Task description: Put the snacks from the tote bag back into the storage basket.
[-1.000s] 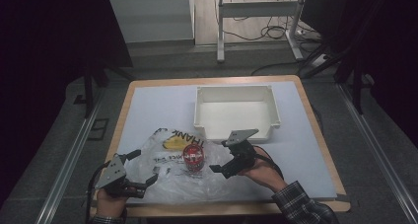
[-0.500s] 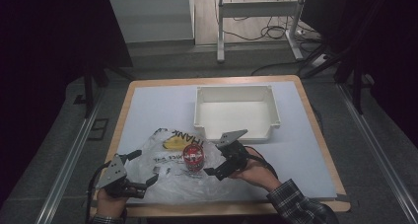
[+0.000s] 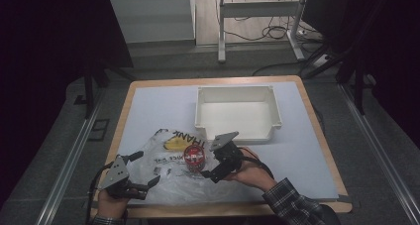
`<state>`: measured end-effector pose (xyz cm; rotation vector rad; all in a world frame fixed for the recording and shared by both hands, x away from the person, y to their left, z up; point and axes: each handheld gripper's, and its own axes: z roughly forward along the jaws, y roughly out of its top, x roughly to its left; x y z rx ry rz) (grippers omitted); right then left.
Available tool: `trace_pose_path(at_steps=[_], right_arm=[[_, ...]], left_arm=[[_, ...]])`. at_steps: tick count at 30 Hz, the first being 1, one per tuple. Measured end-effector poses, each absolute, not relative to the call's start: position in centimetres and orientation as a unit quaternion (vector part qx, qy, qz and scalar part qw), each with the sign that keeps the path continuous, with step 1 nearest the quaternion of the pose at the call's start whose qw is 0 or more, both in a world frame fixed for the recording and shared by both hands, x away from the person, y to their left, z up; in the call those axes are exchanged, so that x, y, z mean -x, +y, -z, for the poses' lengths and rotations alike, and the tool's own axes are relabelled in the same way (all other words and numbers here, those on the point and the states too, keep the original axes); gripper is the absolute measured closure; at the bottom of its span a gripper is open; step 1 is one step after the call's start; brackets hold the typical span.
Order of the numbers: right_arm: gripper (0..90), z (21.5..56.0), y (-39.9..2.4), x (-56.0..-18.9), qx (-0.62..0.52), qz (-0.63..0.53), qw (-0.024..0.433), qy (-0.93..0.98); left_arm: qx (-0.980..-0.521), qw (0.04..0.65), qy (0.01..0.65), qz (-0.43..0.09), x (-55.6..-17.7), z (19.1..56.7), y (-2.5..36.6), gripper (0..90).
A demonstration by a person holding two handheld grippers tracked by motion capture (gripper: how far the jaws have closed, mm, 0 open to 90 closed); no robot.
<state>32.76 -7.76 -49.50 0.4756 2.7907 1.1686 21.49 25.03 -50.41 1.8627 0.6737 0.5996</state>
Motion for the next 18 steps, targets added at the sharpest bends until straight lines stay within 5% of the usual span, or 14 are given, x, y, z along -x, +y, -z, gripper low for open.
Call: trace_pose_path(at_steps=[18], right_arm=[[12.0, 50.2, -5.3, -33.8, -0.156, -0.323, 0.031, 0.933]], left_arm=[[-0.774, 0.51, 0.279, -0.25, -21.5, 50.4, 25.0, 4.4]])
